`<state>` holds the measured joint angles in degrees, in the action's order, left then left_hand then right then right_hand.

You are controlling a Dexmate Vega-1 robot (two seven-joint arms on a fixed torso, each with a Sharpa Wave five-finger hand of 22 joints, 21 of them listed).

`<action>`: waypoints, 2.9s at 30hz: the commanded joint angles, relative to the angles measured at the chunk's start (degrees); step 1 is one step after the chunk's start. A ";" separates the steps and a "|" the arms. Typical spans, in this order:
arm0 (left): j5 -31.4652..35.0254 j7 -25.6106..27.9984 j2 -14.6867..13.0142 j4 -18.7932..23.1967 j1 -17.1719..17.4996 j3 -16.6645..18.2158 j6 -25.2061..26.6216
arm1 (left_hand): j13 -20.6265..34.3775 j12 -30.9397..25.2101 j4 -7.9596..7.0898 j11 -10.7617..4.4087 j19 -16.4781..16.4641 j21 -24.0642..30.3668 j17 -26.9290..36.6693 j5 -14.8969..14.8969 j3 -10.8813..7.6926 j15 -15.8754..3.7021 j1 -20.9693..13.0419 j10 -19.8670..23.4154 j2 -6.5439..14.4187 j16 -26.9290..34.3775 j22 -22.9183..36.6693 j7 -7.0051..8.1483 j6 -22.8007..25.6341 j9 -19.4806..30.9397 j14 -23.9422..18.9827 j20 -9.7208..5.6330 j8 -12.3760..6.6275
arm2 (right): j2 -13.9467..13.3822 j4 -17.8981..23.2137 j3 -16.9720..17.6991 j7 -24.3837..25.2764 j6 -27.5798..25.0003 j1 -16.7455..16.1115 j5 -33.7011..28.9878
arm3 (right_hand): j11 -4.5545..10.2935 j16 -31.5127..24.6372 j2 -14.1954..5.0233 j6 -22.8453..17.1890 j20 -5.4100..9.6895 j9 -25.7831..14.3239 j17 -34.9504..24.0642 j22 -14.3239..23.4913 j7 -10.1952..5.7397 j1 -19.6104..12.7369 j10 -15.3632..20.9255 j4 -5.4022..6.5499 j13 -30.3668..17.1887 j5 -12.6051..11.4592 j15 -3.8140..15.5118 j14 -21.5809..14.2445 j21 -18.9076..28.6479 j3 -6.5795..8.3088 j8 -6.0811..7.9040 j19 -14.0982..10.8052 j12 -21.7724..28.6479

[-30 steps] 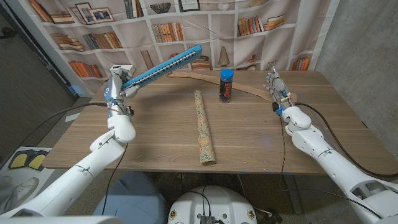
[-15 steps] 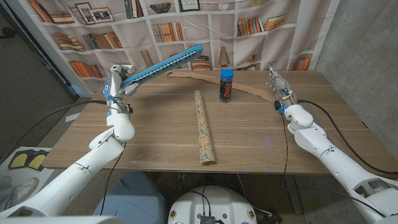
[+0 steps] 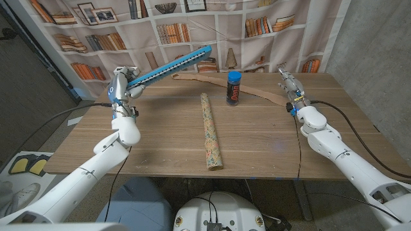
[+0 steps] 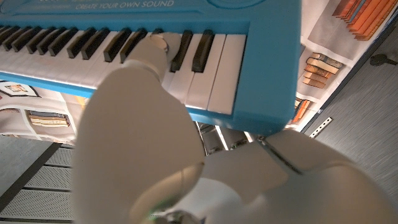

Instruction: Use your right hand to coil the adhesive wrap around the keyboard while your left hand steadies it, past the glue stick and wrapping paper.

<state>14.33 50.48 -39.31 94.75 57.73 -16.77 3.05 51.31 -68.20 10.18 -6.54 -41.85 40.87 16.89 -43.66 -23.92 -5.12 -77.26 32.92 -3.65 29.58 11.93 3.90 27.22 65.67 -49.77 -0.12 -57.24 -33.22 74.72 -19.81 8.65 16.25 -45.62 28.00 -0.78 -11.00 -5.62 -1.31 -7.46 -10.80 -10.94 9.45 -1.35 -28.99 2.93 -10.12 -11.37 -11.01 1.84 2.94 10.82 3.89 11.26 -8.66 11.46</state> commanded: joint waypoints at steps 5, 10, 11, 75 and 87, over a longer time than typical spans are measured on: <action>0.79 -0.09 0.44 -1.19 -1.17 -0.75 -0.36 | 18.04 -15.44 -1.69 0.14 -11.33 28.34 29.97 -13.12 -1.36 -6.50 -0.86 -0.22 2.08 18.61 30.38 -0.02 -0.27 -0.05 -17.56 -11.40 -0.58 | -1.47 -0.90 -0.16 1.31 -0.79 1.04 -2.75 | 0.25 -0.60 0.44 -0.02 2.19 -0.16 -0.10 0.50 -0.45 -4.21 0.04 -0.29 -0.27 0.32 0.64 -0.40 1.26 1.58 0.54 -3.85 0.24; 0.89 -0.12 0.56 -1.66 -1.70 -1.01 -0.38 | 18.11 -15.53 -1.66 0.02 -11.38 28.29 29.67 -13.16 -1.21 -6.60 -0.93 -0.34 2.15 18.57 30.06 0.01 -0.33 -0.11 -17.60 -11.39 -0.67 | -1.27 -1.61 0.09 1.75 -0.53 1.25 -2.74 | 0.44 -0.63 0.76 -0.18 1.74 -0.17 -0.10 0.52 -0.26 -5.35 -0.52 -0.15 -0.27 0.44 0.70 -0.54 0.67 1.91 0.57 -2.74 0.03; 0.90 -0.15 0.56 -1.76 -1.81 -1.07 -0.46 | 17.95 -15.49 -1.63 0.02 -11.41 28.32 29.55 -13.14 -1.14 -6.67 -0.95 -0.21 2.11 18.54 30.05 0.08 -0.31 -0.07 -17.62 -11.39 -0.73 | -1.30 -1.89 0.04 1.66 -0.34 1.37 -2.88 | 0.36 -0.64 0.79 -0.20 1.58 -0.17 -0.10 0.52 -0.27 -5.45 -0.64 -0.13 -0.27 0.45 0.80 -0.57 0.66 1.94 0.57 -2.74 -0.01; 3.48 1.72 0.61 -1.63 -3.30 -2.56 0.98 | 17.04 -14.69 -1.79 -0.43 -12.08 28.38 28.76 -14.68 -1.20 -6.71 -0.28 1.04 2.14 18.69 27.63 0.82 0.07 -1.03 -17.91 -11.70 -2.12 | -11.54 -2.35 -2.22 -0.23 -3.59 3.13 -12.83 | 1.64 -1.02 2.72 -1.30 1.77 -0.17 -0.45 0.41 -0.58 -9.12 1.65 0.96 -0.39 0.84 2.82 -2.20 -0.08 2.72 0.47 -1.11 0.62; 3.50 2.42 0.67 -0.47 -1.89 -1.92 1.88 | 17.16 -14.51 -1.80 -0.62 -12.20 28.57 28.77 -14.94 -1.32 -6.69 -0.09 1.17 2.11 18.76 27.54 0.85 0.02 -1.03 -18.13 -11.71 -2.41 | -14.60 -2.06 -3.61 -1.79 -5.20 4.15 -16.55 | 2.58 -0.27 2.94 -0.72 2.26 -0.17 -0.40 0.34 -1.06 -10.27 0.43 0.89 -0.37 0.78 2.91 -0.12 -0.50 3.08 0.17 0.61 0.09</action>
<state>17.65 52.39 -38.63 93.40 54.81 -19.22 4.19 51.31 -68.21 9.93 -6.37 -41.78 41.92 16.90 -45.09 -23.67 -5.12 -77.23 32.75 -3.62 30.27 11.93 4.61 27.11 64.44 -49.77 -0.19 -59.35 -45.28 72.43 -22.29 8.17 12.30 -42.21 14.45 1.30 -11.43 -2.68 -2.33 -5.25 -10.78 -11.05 9.59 -1.96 -38.57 3.49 -9.32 -11.60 -10.35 2.00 2.11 10.36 6.57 11.66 -8.66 11.65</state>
